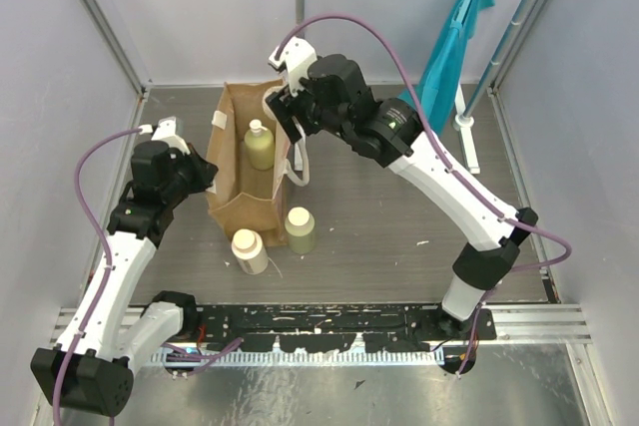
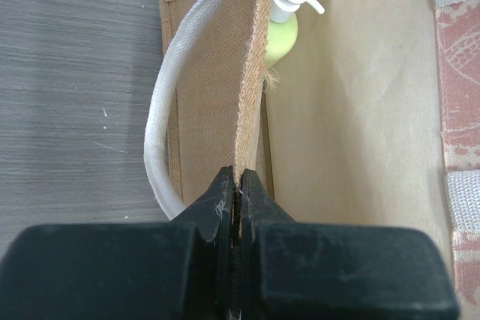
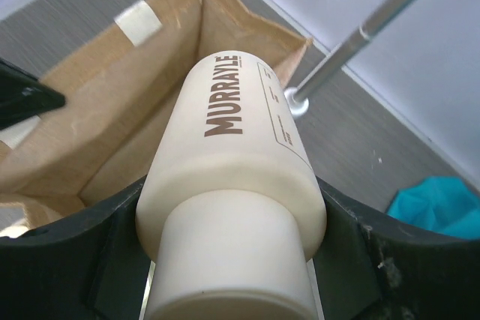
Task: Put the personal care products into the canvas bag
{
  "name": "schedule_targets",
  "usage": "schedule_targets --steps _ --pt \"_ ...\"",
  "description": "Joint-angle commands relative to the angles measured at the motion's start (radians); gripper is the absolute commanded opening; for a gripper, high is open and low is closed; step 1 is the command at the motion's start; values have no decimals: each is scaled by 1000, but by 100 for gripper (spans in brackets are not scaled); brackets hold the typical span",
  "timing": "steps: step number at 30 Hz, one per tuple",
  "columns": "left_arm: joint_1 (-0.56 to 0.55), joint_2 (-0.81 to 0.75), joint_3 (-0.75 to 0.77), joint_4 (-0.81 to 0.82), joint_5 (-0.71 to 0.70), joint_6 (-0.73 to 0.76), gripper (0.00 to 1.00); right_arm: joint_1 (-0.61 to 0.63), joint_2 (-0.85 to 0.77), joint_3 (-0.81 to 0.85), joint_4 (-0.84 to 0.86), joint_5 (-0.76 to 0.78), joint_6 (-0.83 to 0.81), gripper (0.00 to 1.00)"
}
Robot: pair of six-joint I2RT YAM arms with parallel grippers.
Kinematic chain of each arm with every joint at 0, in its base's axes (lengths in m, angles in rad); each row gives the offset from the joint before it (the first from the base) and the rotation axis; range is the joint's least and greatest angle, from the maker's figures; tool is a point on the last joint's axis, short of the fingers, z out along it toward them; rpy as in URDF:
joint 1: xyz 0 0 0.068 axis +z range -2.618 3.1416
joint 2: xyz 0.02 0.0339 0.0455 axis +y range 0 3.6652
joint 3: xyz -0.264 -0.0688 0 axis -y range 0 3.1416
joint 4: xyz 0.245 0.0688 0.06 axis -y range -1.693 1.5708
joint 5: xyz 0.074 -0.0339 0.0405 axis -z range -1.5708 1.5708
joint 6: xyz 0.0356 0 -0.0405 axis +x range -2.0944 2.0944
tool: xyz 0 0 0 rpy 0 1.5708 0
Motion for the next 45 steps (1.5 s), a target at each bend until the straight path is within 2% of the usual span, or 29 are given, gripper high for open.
schedule_targets --steps 1,9,24,36,45 --pt "-2 -18 -4 -54 42 0 0 4 20 121 256 -105 -61 0" --pt "-3 -20 -4 -53 54 0 0 5 203 201 202 -147 -31 0" --pt "-3 -31 -4 -47 71 7 0 4 360 226 95 -114 97 0" --pt "-2 -54 -20 -31 85 19 0 4 535 345 -8 -86 84 0" --pt "-3 -59 -12 -29 93 31 0 4 590 362 -55 -49 30 0"
